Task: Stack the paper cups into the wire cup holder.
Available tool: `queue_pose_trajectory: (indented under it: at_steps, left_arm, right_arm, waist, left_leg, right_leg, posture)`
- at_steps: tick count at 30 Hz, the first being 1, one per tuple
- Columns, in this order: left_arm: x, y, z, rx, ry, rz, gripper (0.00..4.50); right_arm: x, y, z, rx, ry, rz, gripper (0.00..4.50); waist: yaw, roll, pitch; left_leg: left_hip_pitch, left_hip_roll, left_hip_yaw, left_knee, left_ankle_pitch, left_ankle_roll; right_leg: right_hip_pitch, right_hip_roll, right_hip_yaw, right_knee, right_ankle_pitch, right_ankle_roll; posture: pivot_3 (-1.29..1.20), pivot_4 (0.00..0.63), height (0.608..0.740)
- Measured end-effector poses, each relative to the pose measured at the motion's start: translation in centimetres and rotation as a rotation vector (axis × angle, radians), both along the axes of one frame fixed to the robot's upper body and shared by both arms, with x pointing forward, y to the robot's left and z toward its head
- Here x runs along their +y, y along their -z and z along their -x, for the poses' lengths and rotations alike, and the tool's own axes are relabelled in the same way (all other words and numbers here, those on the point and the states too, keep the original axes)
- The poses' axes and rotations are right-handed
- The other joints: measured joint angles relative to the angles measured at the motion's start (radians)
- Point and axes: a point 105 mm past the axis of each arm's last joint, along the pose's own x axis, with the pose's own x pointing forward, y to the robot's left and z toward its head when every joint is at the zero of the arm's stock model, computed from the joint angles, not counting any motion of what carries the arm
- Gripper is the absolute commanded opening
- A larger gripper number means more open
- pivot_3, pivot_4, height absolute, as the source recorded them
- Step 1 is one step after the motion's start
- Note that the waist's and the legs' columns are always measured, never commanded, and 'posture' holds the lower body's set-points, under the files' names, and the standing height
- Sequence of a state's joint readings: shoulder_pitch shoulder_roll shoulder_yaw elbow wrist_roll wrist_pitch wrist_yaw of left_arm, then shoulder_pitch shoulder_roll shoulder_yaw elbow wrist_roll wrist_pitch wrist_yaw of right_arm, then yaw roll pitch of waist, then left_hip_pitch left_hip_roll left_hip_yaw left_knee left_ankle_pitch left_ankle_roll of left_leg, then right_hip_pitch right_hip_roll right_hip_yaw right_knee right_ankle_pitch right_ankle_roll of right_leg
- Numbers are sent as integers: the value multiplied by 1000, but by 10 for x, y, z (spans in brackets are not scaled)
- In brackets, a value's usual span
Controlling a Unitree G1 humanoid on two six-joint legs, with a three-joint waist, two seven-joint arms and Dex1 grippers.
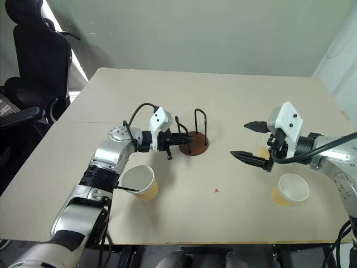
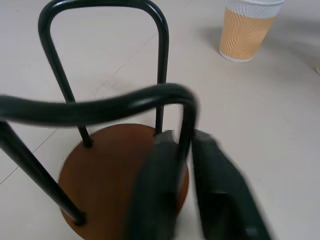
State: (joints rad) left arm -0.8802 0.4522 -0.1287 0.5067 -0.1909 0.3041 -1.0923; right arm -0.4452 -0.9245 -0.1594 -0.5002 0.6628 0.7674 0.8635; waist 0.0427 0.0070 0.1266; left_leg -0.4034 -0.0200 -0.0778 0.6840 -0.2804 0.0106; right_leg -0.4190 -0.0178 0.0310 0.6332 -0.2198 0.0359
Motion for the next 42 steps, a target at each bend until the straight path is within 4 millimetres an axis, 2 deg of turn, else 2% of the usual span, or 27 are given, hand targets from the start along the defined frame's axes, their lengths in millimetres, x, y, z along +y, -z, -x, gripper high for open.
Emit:
queue_pose_trajectory:
  at_steps: [8,11,16,19,26,34,38,42]
  left_arm:
    - [17,-9,6,-28,23,-85,81]
    - [14,-15,11,-54,59,-100,81]
    - [2,-28,22,-101,137,-122,81]
    - [-12,-38,32,-121,201,-106,81]
    - [-42,-47,63,-104,375,-82,81]
    - [-47,-28,80,-16,465,-117,81]
    - [-52,-25,90,-11,511,-132,81]
    - [-56,-10,95,36,529,-137,81]
  right_arm:
    - [0,1,0,12,1,0,4500]
    - [-1,3,2,30,2,9,4500]
    - [-9,4,7,58,15,30,4500]
    - [-16,0,11,68,31,38,4500]
    - [-34,-6,28,108,71,67,4500]
    - [-54,-12,36,119,141,97,4500]
    - [-59,-15,38,110,160,103,4500]
    - [-61,-16,39,101,168,101,4500]
  waist:
    - [-1,0,0]
    - [5,0,0]
    - [8,0,0]
    - [8,0,0]
    - [9,0,0]
    - [9,0,0]
    - [9,0,0]
    - [8,0,0]
  left_leg:
    - [0,0,0,0,0,0]
    - [-1,0,0,0,0,0]
    - [-2,0,0,0,0,1]
    - [-2,0,0,0,0,1]
    - [-2,0,1,0,0,0]
    - [0,0,2,1,0,0]
    - [0,0,2,1,0,1]
    - [0,0,2,1,0,1]
  right_leg:
    - [0,0,0,0,0,0]
    - [0,0,0,0,0,0]
    - [0,0,0,-1,0,0]
    - [0,0,0,-1,0,0]
    - [0,0,0,-1,0,1]
    - [0,-1,1,1,0,1]
    - [1,-1,1,1,0,1]
    - [1,-1,1,3,0,1]
  posture:
    - [0,150,740]
    - [0,150,740]
    - [0,150,740]
    - [0,150,740]
    - [0,150,740]
    - [0,150,740]
    - [0,150,740]
    - [0,150,740]
